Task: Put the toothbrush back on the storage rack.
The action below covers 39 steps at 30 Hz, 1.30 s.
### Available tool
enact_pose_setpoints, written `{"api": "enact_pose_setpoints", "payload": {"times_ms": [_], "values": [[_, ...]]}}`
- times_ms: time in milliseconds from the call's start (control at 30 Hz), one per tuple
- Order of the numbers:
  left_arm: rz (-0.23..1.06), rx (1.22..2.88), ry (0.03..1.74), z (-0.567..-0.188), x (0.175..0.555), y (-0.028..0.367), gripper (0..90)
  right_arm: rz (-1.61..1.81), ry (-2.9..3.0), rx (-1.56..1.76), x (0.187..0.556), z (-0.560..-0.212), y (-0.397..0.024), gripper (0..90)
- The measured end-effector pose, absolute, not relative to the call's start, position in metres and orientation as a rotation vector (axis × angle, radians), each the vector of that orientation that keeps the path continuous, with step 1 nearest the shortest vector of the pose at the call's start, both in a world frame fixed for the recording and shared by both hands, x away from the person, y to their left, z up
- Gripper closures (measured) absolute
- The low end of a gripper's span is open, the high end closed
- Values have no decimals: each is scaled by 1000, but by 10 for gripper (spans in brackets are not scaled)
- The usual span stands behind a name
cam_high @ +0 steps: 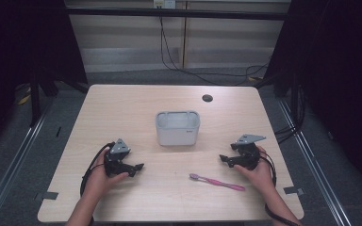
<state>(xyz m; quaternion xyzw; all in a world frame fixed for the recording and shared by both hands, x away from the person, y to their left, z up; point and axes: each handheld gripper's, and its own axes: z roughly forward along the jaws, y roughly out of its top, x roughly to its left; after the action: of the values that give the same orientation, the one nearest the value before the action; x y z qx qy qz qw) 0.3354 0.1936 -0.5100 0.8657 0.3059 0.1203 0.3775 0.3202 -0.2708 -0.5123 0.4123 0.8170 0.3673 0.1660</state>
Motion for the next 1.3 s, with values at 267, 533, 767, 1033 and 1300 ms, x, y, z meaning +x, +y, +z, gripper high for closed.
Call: {"api": "enact_pose_setpoints", "payload": {"times_ms": [267, 533, 767, 1033, 1300], "values": [[314, 2214, 778, -510, 336, 194, 155, 960, 2398, 1227, 322, -503, -269, 297], [314, 2215, 777, -510, 336, 194, 155, 955, 2526, 1169, 315, -484, -259, 303], [313, 2215, 777, -510, 336, 194, 155, 875, 2662, 1036, 307, -473, -243, 348], [314, 2215, 778, -510, 336, 194, 155, 818, 2763, 928, 300, -462, -226, 370], [308, 2213, 782, -510, 335, 194, 155, 793, 2804, 895, 300, -461, -215, 390]]}}
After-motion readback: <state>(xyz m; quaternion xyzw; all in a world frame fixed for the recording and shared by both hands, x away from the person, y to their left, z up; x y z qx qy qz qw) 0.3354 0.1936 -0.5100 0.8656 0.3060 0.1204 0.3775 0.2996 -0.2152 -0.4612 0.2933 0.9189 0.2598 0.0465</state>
